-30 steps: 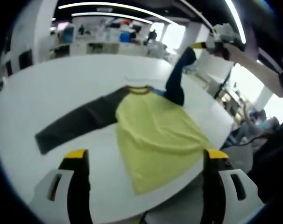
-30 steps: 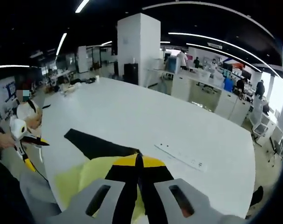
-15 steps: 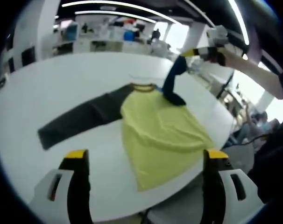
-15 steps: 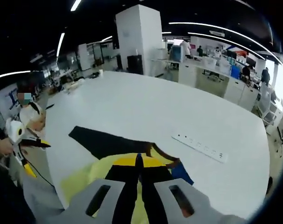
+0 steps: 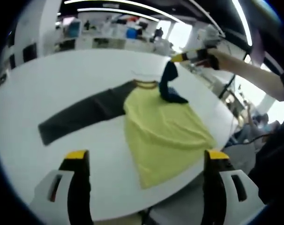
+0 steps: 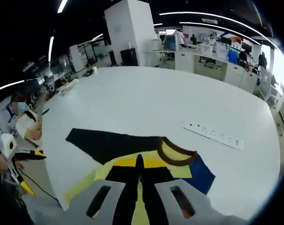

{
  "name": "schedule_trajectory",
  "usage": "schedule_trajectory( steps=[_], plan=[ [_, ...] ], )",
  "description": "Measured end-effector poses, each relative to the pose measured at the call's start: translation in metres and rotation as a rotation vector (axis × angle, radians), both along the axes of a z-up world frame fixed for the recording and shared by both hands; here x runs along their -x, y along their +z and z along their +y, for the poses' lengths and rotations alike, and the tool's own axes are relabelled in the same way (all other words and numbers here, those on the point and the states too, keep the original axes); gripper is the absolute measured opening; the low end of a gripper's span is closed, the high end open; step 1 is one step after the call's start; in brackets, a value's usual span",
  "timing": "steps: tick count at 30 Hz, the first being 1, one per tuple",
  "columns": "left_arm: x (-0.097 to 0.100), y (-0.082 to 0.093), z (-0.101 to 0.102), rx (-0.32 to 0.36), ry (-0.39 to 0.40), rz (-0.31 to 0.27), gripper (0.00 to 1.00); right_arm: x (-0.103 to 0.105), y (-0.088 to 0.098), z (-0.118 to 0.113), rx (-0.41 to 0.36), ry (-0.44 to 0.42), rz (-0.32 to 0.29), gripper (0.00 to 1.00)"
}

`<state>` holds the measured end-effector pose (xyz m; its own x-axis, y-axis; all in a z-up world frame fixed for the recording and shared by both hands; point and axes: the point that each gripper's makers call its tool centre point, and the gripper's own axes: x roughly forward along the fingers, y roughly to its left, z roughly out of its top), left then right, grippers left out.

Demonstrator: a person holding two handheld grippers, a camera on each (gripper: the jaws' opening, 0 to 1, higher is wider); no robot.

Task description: Fold the garment on the visible template until the final outline fits inside the template.

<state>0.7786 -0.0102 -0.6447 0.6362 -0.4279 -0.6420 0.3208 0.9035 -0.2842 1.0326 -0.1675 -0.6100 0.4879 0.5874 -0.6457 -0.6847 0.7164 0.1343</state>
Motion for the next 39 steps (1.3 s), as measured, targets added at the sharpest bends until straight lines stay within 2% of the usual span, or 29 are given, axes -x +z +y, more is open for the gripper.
schedule_trajectory(
  steps=[11,21,39],
  plan=[
    [0.001,-0.006,0.008,-0.001,0.005,0.012,0.97,-0.002,-0.036,0.014,0.036,-0.036,0.053,0.02],
    [-0.002,-0.01,0.007,-0.004,-0.011,0.018,0.97,0.0,-0.049,0.023,0.048,-0.034,0.081,0.02],
    [0.001,-0.017,0.016,-0.001,-0.001,0.031,0.97,0.008,-0.077,0.058,0.149,0.098,0.08,0.02]
  ],
)
